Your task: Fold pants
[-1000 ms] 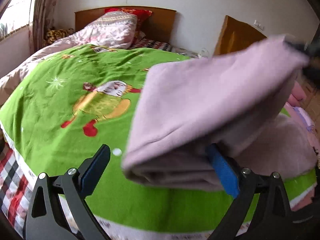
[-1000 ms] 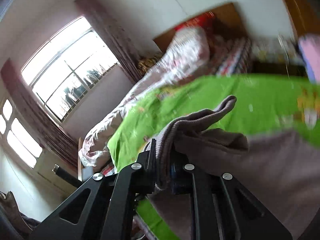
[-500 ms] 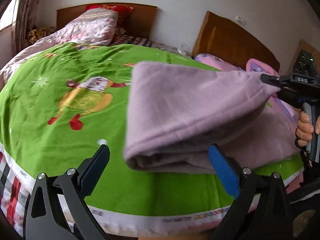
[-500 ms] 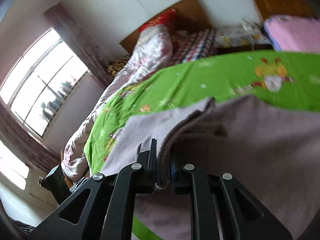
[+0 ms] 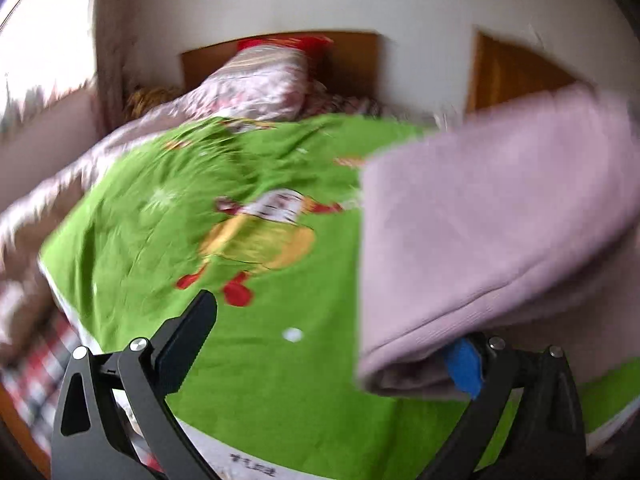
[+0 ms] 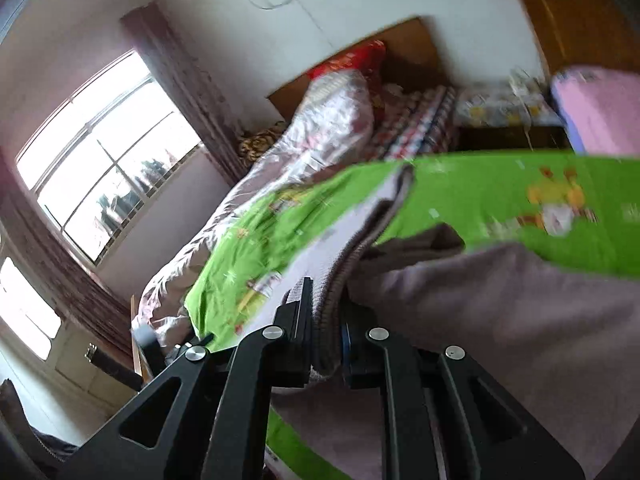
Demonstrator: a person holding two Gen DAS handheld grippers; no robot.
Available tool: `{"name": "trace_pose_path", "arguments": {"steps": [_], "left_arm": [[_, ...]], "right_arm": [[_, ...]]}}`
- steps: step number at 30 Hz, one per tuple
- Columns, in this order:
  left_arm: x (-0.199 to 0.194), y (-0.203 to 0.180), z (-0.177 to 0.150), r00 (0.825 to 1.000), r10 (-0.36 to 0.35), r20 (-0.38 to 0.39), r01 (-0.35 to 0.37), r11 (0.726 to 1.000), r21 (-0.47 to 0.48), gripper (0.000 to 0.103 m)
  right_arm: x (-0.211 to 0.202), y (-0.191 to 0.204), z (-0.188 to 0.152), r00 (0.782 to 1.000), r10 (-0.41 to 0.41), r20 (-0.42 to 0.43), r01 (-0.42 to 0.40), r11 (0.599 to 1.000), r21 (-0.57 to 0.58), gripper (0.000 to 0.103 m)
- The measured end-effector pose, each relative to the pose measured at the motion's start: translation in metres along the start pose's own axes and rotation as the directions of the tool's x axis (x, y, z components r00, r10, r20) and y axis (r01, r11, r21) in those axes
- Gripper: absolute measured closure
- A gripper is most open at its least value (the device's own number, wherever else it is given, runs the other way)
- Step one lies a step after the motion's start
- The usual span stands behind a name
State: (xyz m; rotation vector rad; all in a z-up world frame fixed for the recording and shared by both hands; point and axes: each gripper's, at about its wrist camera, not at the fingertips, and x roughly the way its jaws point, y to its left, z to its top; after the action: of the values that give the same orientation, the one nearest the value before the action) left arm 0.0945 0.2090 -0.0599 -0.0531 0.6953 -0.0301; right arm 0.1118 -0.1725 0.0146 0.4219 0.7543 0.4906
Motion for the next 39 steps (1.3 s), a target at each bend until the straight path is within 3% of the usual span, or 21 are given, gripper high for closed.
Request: {"name": "trace_pose_path", "arguments": {"steps": [3,5,6,21,26,28,32,36,39], "left_arm": [[0.008,0.021,-0.006,0.997,-0.071,-0.034,0.068,0.993,-0.093,0.001],[0.018,0.018,-0.019,0.996,-0.059,-0.073,0.055,0.996,-0.066,0.001],[0.018,0.014,-0.023,0.997,-0.034,-0.062,0.033,0.999,-0.029,0.001],[0.014,0.011,-0.021,0.995,-0.005,-0.1,0.002,1.0,-0.029,0.001],[0.019,0.008,-0.022,0.994,0.022,-0.108,-0.023,1.0,-0.005,0.001],[0.017,0.007,-0.021,0.993,0.027,-0.112,-0.027,1.0,-0.002,0.001],[0.014,0.0,-0.02,0.993,0.067,-0.093,-0.06,0.996,0.072,0.001],[0.015,0.001,-0.02,0.992,0.054,-0.111,-0.047,0.997,0.065,0.001],[0.002,-0.006,-0.018,0.993,0.056,-0.105,-0.038,0.985,0.169,0.002]], "right_arm": [[0.021,-0.039,-0.045,0.99,-0.099,-0.104,0.106,0.992,0.065,0.089],[0.045,-0.071,-0.084,0.972,-0.101,-0.21,0.138,0.976,0.166,0.089],[0.047,-0.079,-0.097,0.98,-0.076,-0.185,0.114,0.972,0.206,0.089],[0.018,-0.062,-0.084,0.993,-0.093,-0.078,0.104,0.985,0.14,0.089],[0.036,-0.08,-0.1,0.981,-0.121,-0.152,0.147,0.973,0.178,0.09],[0.032,-0.081,-0.099,0.985,-0.107,-0.135,0.132,0.973,0.192,0.09],[0.03,-0.078,-0.092,0.987,-0.099,-0.13,0.119,0.979,0.163,0.09],[0.033,-0.09,-0.101,0.983,-0.108,-0.151,0.135,0.975,0.177,0.091],[0.024,-0.075,-0.096,0.979,-0.158,-0.13,0.173,0.978,0.116,0.092]]}}
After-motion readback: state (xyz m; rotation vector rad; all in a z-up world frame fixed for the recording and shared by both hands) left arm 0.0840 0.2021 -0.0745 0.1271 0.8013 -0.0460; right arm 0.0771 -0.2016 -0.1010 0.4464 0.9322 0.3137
